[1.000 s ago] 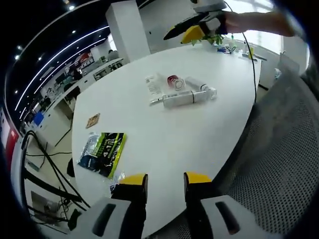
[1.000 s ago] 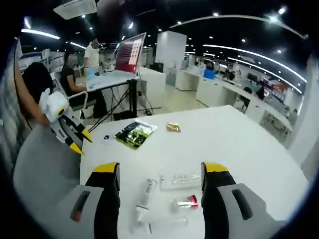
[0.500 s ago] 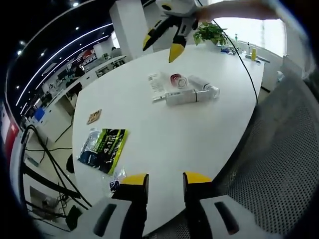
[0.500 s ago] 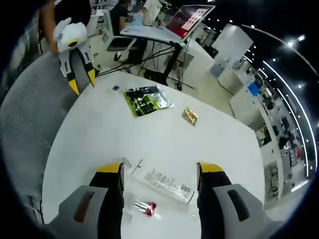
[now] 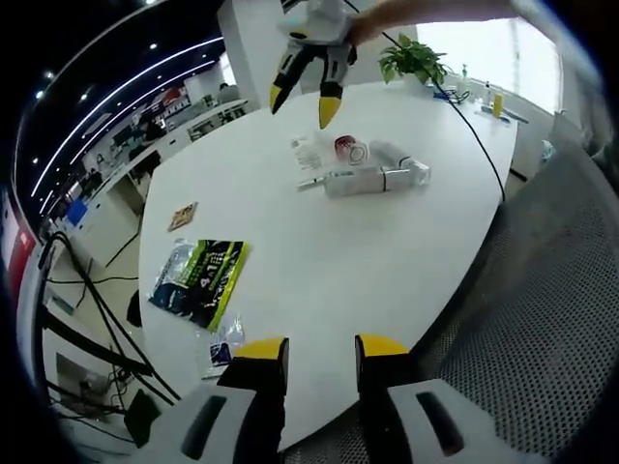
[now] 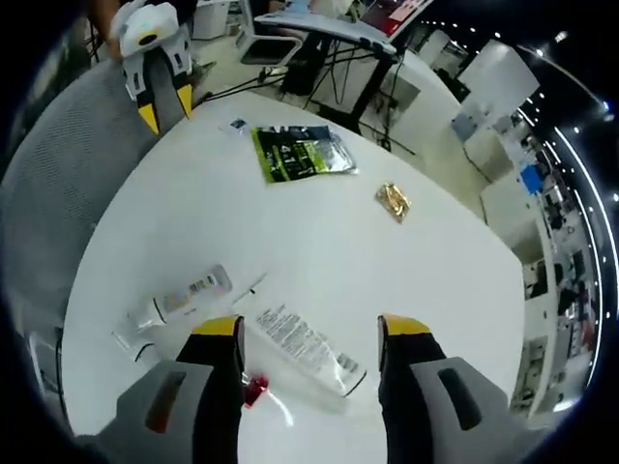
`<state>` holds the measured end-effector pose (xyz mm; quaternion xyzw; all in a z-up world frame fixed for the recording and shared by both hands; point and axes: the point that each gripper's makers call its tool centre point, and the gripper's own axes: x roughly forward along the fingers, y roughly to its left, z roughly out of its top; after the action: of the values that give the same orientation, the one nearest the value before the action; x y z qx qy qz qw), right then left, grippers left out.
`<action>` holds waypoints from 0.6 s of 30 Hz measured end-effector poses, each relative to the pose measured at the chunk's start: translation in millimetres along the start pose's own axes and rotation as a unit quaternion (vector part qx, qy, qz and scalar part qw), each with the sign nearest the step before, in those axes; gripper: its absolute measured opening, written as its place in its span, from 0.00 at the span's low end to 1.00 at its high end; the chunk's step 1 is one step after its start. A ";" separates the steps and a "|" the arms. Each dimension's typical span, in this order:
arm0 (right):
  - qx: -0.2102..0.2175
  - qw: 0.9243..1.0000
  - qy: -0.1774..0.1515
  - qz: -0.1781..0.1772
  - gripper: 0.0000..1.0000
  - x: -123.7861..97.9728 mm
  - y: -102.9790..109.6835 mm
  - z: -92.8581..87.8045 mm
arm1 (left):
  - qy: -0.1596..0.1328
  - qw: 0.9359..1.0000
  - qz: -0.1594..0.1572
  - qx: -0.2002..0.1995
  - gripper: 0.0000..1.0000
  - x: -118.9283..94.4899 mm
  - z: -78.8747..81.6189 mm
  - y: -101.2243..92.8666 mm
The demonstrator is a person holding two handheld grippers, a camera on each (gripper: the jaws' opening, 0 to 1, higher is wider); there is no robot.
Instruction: Arrange the skincare products in the storage area until every visible bottle or jar stands upright without overlapping.
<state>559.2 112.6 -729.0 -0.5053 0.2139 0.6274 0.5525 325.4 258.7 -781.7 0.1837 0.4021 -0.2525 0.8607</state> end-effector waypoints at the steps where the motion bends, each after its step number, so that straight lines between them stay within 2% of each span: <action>1: -0.002 1.000 0.001 0.003 0.53 0.9 -0.6 -0.8 | 0.000 1.000 0.000 0.000 0.28 -0.2 0.0 -0.2; 18: -0.049 0.997 0.052 0.042 0.49 17.7 -7.1 -29.0 | 0.007 1.000 -0.001 -0.008 0.28 0.9 -2.8 -0.3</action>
<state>579.3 99.2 -753.8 -0.5540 0.2326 0.6328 0.4884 324.1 259.7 -784.2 0.1777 0.4104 -0.2488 0.8591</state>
